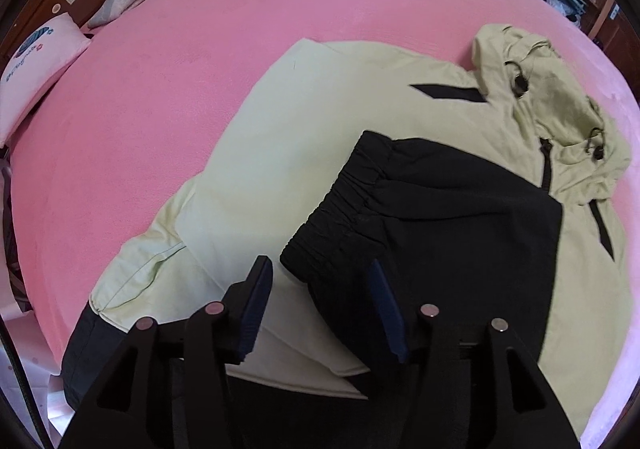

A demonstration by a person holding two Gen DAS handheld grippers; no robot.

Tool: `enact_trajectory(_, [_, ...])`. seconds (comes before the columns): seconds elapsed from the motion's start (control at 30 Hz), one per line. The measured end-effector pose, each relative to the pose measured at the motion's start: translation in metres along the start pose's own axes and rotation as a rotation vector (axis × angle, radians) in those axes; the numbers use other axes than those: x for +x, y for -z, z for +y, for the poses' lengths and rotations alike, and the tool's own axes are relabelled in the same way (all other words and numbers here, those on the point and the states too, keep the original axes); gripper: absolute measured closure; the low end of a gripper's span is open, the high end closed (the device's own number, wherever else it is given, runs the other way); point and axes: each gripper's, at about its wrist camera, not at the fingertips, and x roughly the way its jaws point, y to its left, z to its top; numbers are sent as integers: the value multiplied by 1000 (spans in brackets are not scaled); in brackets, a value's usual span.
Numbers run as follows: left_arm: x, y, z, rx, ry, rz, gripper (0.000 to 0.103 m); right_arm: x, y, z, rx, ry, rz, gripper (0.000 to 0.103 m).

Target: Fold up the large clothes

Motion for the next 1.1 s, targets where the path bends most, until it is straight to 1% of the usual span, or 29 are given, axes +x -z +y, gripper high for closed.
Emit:
enact_trajectory(0.07, [-14,1,-3,29,21,-16,47,-9,2,3,-11,22,3,91])
enact_trajectory(0.1, [-21,3,-4,47,31,-33,47,-13,4,6,-29,38,6,91])
enact_trajectory(0.17, [-36,6,-12,100,62,-58,45,-21,8,11,-57,40,5,91])
enact_trajectory(0.23, [-50,9,-16,152,108,-83,45,-31,12,16,-70,0,-13,91])
enact_trajectory(0.33, [-67,15,-35,219,211,-110,45,-45,12,31,-107,-63,-70,91])
enact_trajectory(0.47, [-78,19,-67,272,355,-146,45,-43,-5,63,-210,-148,-149,91])
enact_trajectory(0.53, [-77,17,-83,294,388,-154,45,-32,-20,81,-252,-191,-184,91])
enact_trajectory(0.57, [-75,15,-91,306,399,-153,48,-26,-28,89,-264,-202,-196,91])
enact_trajectory(0.6, [-72,13,-102,327,416,-151,52,-20,-36,97,-277,-218,-214,91])
enact_trajectory(0.63, [-70,14,-109,340,425,-149,63,-15,-42,104,-286,-230,-231,91])
enact_trajectory(0.67, [-66,12,-116,355,424,-138,71,-10,-50,111,-298,-231,-244,92])
enact_trajectory(0.7, [-61,10,-123,367,421,-120,75,-3,-58,119,-310,-229,-253,93])
enact_trajectory(0.73, [-55,8,-129,373,432,-104,81,2,-64,124,-316,-236,-262,97])
enact_trajectory(0.77, [-48,6,-134,372,444,-94,83,7,-71,129,-317,-246,-275,98])
enact_trajectory(0.8, [-43,4,-138,361,442,-81,84,13,-78,133,-316,-258,-287,99])
enact_trajectory(0.83, [-35,3,-141,360,453,-57,88,18,-84,137,-316,-267,-297,100])
enact_trajectory(0.9, [-25,1,-148,355,473,-11,89,28,-95,143,-324,-273,-298,103])
enact_trajectory(1.03, [-1,-1,-162,358,503,54,93,54,-109,147,-315,-294,-230,103])
enact_trajectory(1.1, [11,-1,-168,363,481,65,93,67,-111,149,-314,-297,-196,103])
